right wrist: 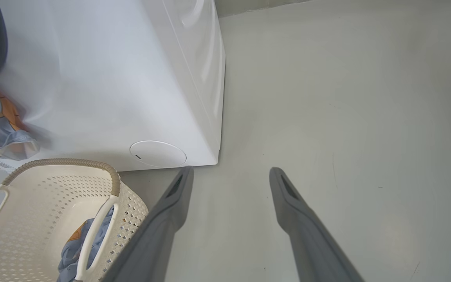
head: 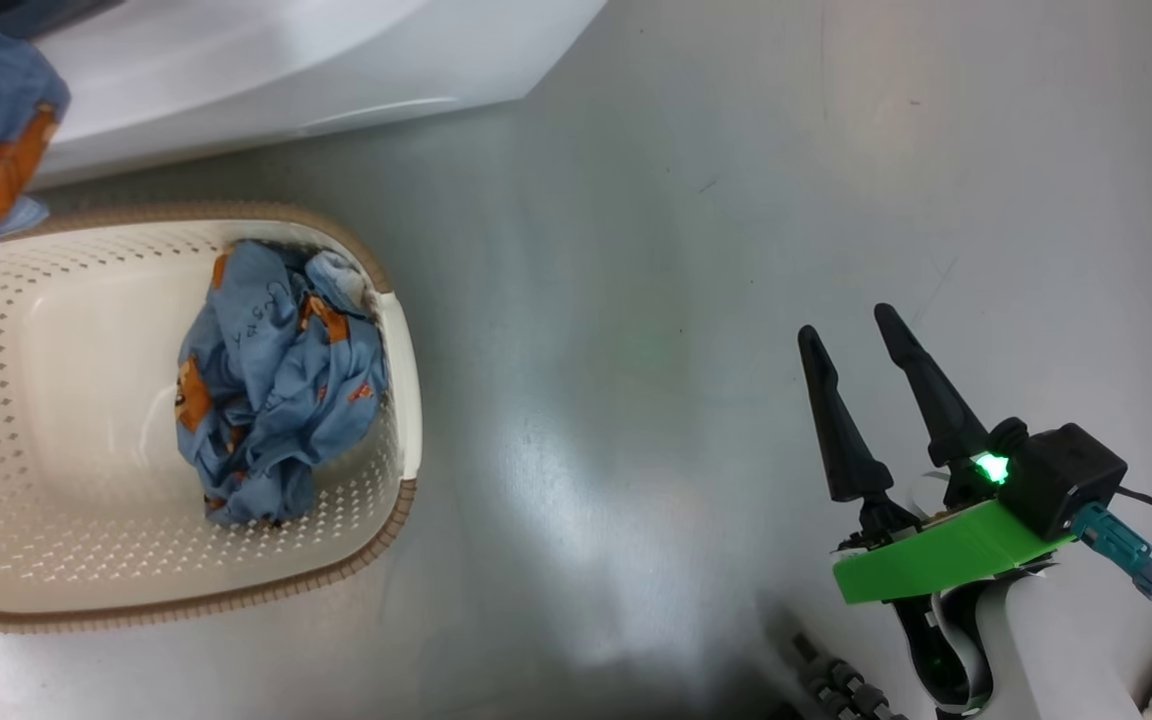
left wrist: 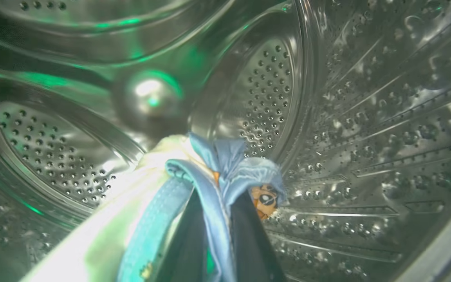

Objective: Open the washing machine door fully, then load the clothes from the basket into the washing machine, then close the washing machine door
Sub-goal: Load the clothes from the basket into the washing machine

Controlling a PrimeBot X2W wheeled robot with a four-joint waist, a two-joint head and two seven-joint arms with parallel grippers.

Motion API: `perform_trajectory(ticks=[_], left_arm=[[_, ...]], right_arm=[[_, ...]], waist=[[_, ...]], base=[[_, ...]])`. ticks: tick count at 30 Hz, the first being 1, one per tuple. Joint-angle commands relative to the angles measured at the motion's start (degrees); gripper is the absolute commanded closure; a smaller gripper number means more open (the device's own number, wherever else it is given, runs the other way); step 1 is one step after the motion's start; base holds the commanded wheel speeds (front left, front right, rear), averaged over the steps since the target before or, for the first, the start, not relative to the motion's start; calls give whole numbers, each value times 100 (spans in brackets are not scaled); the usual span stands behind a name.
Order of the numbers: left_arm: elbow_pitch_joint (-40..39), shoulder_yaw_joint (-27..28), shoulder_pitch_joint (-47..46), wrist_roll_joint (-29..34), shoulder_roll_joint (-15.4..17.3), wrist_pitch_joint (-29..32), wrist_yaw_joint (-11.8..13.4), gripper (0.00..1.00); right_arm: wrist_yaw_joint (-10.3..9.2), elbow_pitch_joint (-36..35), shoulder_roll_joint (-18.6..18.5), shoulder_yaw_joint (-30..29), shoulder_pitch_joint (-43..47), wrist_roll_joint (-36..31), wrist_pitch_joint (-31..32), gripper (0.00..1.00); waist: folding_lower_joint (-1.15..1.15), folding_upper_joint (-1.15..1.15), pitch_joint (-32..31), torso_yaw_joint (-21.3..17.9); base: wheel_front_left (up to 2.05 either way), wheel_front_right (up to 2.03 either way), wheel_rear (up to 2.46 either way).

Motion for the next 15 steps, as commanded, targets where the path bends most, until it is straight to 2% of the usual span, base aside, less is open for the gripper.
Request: perform_trajectory(ticks=[1,2,3,15], left_arm=[[-122,7,163,-140,238,-28,-12,100],[-61,-12,191,-201,239,-28,-13,53],[10,-35,219,-221,246,-28,-13,0],[985,46,321,-359,88,-29,-14,0]], right_arm=[[10,-63,-21,143,41,60,-67,0],[10,-48,-21,143,32,62,-67,0],[10,-31,-21,135,26,60,-67,0],[10,77,-21,22,-11,-3,-67,0]], waist=[[0,0,-31,33],[0,0,-37,46],[0,0,-62,69],[0,0,-378,333]], base=[[0,0,0],[0,0,0],[0,0,0],[0,0,0]])
